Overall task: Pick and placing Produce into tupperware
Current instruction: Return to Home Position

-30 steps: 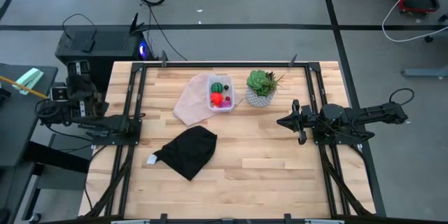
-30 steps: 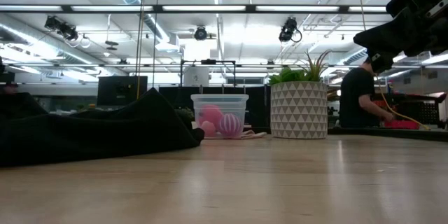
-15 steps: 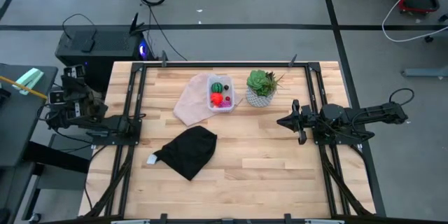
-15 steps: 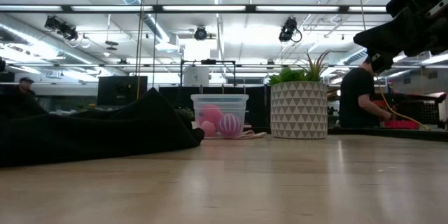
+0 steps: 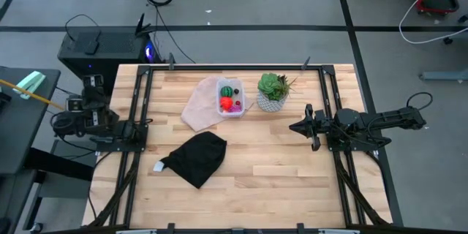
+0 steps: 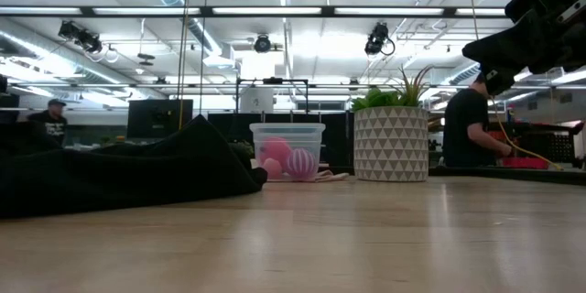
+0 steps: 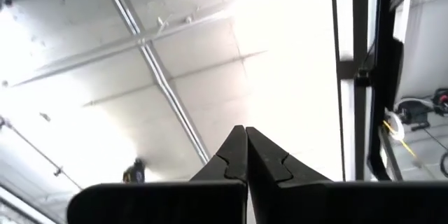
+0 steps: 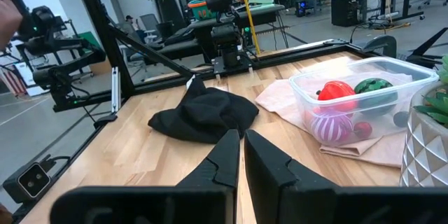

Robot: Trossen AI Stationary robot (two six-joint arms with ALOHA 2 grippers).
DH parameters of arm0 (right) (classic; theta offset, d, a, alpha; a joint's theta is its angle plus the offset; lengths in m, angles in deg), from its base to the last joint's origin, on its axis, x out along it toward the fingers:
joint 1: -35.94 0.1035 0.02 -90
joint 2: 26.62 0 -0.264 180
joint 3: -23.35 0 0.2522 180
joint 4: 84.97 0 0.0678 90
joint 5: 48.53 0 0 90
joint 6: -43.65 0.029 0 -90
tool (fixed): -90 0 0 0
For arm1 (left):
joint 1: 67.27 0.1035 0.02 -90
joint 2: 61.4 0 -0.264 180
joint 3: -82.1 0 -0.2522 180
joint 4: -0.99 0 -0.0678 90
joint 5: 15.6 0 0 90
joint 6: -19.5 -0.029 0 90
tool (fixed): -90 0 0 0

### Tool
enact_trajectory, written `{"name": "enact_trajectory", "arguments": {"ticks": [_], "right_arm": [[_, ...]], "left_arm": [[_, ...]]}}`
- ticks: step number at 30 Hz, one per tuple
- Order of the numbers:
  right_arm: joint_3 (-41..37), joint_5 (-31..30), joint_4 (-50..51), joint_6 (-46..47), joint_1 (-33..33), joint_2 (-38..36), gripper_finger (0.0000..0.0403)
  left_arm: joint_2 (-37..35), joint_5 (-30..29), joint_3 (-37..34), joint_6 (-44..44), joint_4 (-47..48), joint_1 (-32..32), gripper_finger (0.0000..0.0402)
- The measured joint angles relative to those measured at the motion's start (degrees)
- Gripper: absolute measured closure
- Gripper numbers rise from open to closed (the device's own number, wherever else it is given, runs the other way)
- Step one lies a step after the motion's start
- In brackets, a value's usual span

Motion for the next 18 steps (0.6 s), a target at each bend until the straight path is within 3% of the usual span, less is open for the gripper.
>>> {"name": "enact_trajectory", "arguments": {"ticks": [18], "right_arm": [[0.0, 0.0, 0.0, 0.0, 0.0, 0.0, 0.0373]], "left_arm": [[0.0, -0.9, -9.0, 8.5, 4.3, 0.0, 0.04]]}}
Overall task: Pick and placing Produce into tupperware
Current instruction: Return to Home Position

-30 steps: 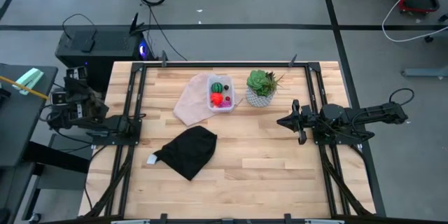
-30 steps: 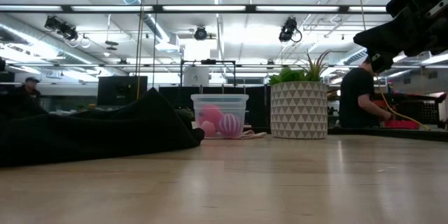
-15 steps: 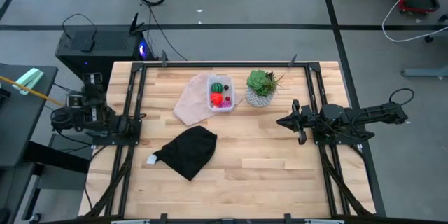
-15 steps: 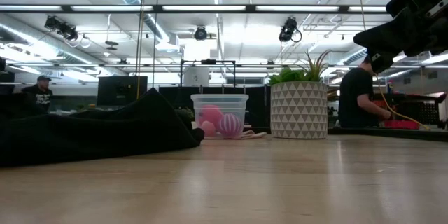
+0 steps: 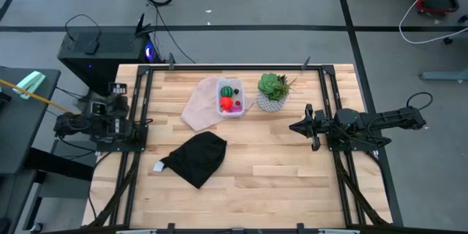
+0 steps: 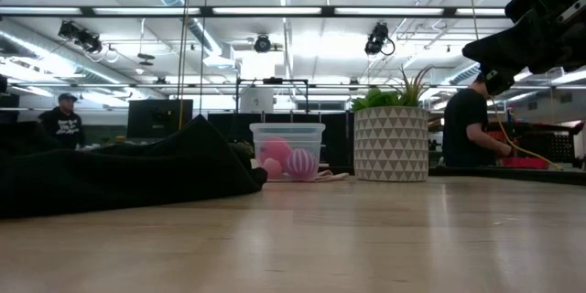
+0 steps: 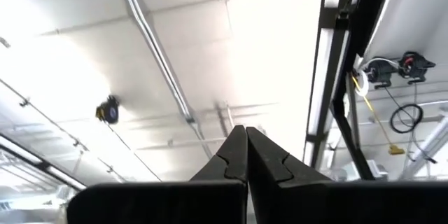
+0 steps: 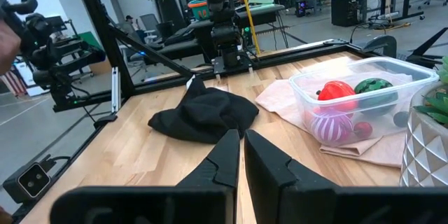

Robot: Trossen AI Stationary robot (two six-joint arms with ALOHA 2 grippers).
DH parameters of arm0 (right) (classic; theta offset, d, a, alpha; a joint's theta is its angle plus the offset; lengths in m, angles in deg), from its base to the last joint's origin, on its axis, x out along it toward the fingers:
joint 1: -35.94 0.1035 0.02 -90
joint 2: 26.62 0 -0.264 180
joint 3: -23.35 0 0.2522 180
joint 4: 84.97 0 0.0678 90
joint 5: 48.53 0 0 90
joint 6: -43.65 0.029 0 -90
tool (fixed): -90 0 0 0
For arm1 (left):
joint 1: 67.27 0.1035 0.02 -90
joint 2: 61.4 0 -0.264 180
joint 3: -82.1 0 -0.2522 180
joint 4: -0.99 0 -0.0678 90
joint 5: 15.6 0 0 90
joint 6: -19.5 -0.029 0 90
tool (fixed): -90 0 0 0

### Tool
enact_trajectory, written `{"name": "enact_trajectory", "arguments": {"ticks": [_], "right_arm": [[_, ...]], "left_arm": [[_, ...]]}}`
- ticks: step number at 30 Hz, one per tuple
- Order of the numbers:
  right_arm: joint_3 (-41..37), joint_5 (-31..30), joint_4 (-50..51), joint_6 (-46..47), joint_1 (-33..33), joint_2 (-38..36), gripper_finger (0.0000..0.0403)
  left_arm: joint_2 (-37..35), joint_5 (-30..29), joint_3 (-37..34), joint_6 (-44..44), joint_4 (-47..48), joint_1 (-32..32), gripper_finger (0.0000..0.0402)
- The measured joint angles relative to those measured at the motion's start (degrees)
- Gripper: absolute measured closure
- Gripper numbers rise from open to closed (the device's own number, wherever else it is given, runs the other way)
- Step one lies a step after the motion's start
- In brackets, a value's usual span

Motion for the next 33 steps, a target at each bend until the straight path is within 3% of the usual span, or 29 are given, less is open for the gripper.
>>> {"name": "enact_trajectory", "arguments": {"ticks": [6, 12, 18, 25, 33], "right_arm": [[0.0, 0.0, 0.0, 0.0, 0.0, 0.0, 0.0373], [0.0, 0.0, 0.0, 0.0, 0.0, 0.0, 0.0373], [0.0, 0.0, 0.0, 0.0, 0.0, 0.0, 0.0373], [0.0, 0.0, 0.0, 0.0, 0.0, 0.0, 0.0373], [0.0, 0.0, 0.0, 0.0, 0.0, 0.0, 0.0373]], "left_arm": [[0.0, -0.9, -0.1, 3.4, 9.2, 0.0, 0.04], [0.0, -2.2, -0.1, 11.7, 25.4, 0.0, 0.04], [0.0, -0.2, -0.1, 18.3, 38.7, 0.0, 0.04], [0.0, 6.5, -0.1, 20.4, 46.7, 0.0, 0.04], [0.0, 6.9, -0.1, 21.0, 60.6, 0.0, 0.0399]]}}
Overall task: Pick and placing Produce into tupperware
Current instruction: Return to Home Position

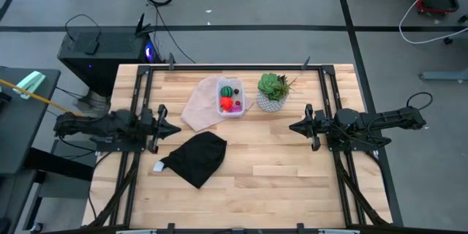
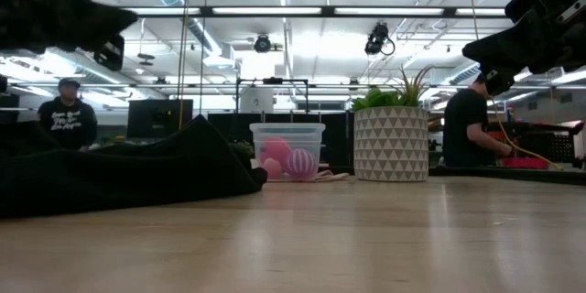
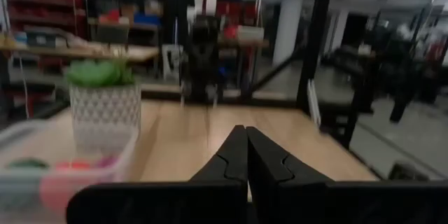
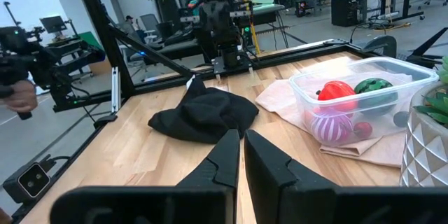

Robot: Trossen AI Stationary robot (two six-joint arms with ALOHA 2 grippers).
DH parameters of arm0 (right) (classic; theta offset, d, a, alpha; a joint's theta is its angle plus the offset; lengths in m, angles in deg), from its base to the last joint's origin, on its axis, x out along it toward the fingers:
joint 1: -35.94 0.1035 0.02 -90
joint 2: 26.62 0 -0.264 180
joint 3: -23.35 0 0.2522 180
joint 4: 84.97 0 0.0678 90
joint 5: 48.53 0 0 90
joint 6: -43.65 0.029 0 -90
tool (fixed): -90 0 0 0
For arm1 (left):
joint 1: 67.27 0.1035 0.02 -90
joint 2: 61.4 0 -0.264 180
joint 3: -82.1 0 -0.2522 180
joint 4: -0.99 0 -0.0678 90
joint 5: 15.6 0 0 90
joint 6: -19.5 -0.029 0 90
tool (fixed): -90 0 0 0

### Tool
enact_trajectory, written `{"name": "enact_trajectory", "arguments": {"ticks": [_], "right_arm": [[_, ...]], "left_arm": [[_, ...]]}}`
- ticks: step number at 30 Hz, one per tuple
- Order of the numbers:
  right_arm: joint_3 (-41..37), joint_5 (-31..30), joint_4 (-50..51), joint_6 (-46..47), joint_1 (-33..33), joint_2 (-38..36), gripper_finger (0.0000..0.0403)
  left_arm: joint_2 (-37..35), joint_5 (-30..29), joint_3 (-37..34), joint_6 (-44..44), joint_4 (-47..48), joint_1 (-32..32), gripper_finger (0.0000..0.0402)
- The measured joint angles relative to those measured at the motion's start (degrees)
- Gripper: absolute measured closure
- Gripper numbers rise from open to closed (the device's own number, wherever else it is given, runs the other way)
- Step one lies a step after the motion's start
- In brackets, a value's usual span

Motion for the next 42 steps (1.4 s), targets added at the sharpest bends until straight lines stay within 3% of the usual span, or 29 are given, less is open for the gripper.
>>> {"name": "enact_trajectory", "arguments": {"ticks": [4, 23, 34, 42], "right_arm": [[0.0, 0.0, 0.0, 0.0, 0.0, 0.0, 0.0373], [0.0, 0.0, 0.0, 0.0, 0.0, 0.0, 0.0373], [0.0, 0.0, 0.0, 0.0, 0.0, 0.0, 0.0373], [0.0, 0.0, 0.0, 0.0, 0.0, 0.0, 0.0373]], "left_arm": [[0.1, 0.4, 0.1, 0.0, 4.5, 0.0, 0.0398], [0.5, 0.1, 0.1, -3.8, 5.3, 5.1, 0.0398], [0.5, -0.4, 0.0, -6.1, 3.3, 5.1, 0.0357], [0.5, -0.3, 0.0, -6.1, 1.6, 5.1, 0.036]]}}
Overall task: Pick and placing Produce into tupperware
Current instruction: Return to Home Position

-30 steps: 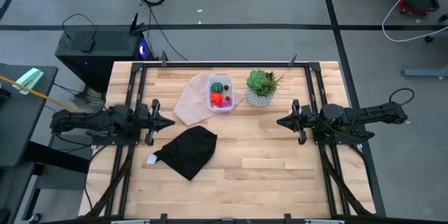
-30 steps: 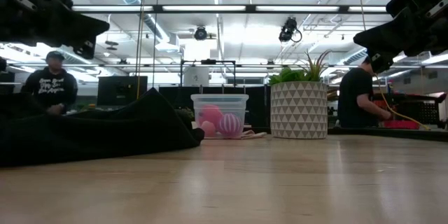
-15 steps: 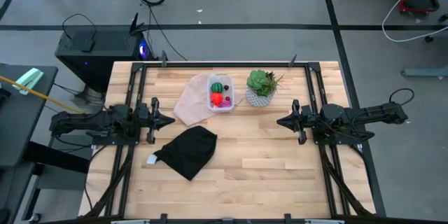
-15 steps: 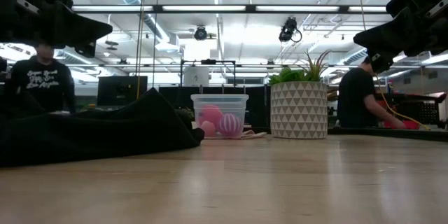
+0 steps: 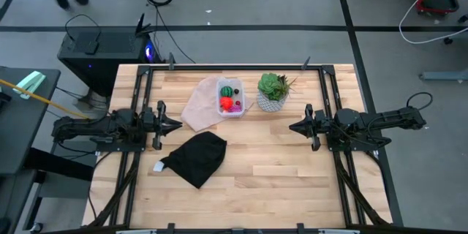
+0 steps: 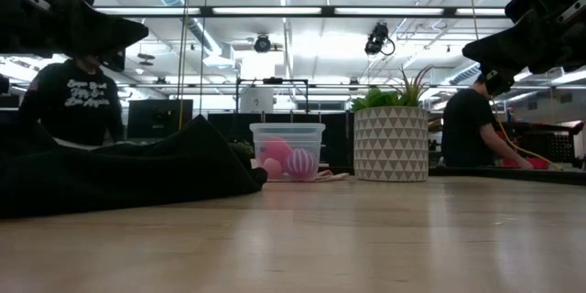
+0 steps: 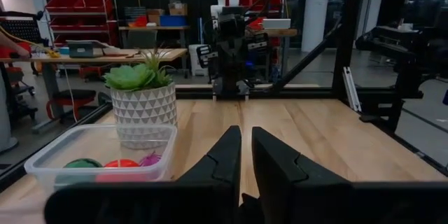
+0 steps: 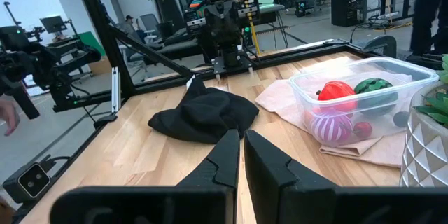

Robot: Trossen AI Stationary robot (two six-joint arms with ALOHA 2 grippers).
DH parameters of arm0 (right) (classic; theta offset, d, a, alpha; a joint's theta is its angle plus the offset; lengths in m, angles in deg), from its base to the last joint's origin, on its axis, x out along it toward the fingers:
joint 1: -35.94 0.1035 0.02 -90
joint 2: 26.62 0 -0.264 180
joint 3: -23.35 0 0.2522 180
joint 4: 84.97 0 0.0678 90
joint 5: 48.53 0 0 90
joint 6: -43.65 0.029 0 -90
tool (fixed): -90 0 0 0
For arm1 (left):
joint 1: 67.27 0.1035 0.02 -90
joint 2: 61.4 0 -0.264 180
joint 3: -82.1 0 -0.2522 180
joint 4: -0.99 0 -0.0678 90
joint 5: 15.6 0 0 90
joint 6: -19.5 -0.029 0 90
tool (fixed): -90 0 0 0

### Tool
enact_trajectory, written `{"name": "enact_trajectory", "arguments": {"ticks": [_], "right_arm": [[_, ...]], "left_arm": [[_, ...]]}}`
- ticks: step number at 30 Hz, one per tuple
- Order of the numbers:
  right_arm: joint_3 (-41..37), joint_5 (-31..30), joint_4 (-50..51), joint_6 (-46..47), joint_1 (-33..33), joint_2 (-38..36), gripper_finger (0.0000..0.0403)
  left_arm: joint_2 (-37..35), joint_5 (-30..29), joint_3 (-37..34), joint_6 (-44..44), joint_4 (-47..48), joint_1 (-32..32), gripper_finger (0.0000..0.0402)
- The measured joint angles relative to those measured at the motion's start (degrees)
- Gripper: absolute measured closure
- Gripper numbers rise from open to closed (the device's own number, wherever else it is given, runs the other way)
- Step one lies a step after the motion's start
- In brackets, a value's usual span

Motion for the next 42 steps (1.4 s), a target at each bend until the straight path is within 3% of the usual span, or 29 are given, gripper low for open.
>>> {"name": "enact_trajectory", "arguments": {"ticks": [8, 14, 28, 42], "right_arm": [[0.0, 0.0, 0.0, -0.5, 0.0, 0.0, 0.0373], [0.0, 0.0, 0.0, -12.4, 0.0, 0.0, 0.0373], [0.0, 0.0, 0.0, -12.3, 0.0, 0.0, 0.0373], [0.0, 0.0, 0.0, -12.3, 0.0, 0.0, 0.0373]], "left_arm": [[0.0, 0.2, 0.0, 0.0, -0.3, 0.0, 0.0366], [0.0, 0.2, 0.0, 0.0, -0.4, 0.0, 0.0358], [0.0, 0.2, 0.0, 0.1, -0.5, 0.0, 0.0374], [0.0, 0.2, 0.0, 0.0, -0.5, 0.0, 0.0363]]}}
